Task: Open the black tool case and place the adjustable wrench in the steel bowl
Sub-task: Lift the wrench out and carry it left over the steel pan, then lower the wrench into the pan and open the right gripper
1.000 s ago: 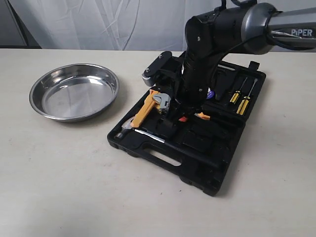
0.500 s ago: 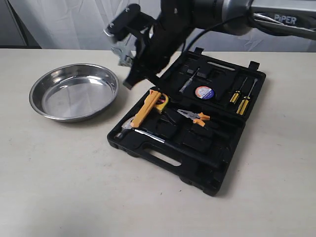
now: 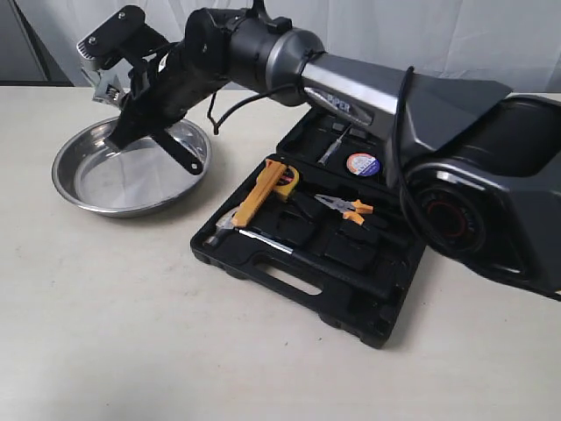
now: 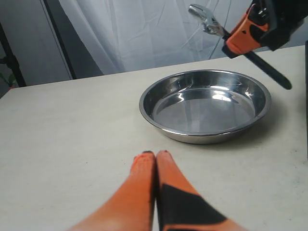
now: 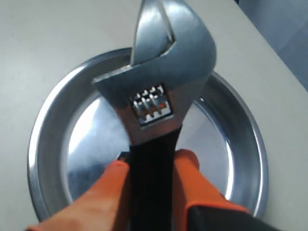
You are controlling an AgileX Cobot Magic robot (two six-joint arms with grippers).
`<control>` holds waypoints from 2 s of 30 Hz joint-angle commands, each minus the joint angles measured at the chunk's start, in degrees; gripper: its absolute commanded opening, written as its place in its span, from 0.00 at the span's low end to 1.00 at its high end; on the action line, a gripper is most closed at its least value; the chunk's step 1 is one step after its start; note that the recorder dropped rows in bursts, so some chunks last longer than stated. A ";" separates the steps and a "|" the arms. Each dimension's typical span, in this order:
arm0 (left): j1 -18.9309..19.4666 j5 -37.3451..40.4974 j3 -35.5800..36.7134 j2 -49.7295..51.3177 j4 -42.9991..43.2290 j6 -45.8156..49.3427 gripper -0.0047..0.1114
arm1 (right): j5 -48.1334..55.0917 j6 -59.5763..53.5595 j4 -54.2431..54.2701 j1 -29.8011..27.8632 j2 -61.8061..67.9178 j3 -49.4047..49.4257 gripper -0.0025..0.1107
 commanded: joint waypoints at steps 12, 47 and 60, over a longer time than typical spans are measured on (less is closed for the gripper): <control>-0.11 -0.58 -0.11 -0.22 -0.11 -0.21 0.04 | -12.33 -1.00 9.40 0.90 5.54 -1.34 0.02; -0.11 -0.58 -0.11 -0.22 -0.11 -0.21 0.04 | -6.24 7.94 5.18 0.90 9.89 -1.34 0.02; -0.11 -0.58 -0.11 -0.22 -0.11 -0.21 0.04 | -6.29 7.93 4.26 0.90 9.20 -1.34 0.33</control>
